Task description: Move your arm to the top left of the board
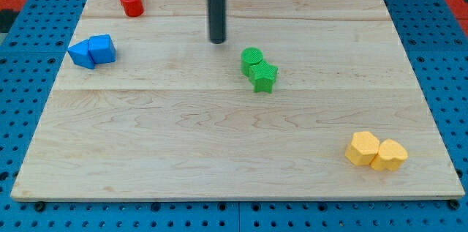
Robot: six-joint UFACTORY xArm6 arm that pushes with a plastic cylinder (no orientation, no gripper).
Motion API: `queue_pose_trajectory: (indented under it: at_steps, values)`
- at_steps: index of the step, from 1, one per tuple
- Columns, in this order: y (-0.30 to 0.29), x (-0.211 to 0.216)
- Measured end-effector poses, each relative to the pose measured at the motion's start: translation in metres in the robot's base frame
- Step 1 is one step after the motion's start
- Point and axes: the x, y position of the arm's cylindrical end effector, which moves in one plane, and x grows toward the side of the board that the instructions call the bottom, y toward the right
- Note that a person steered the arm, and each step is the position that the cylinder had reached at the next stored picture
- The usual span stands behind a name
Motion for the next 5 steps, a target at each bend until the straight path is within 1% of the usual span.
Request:
queue_pose_trajectory:
  at_steps: [2,3,5]
  values:
    - [-0.146,-0.027]
    - [-0.177,-0.06]
    - [-0.217,-0.121]
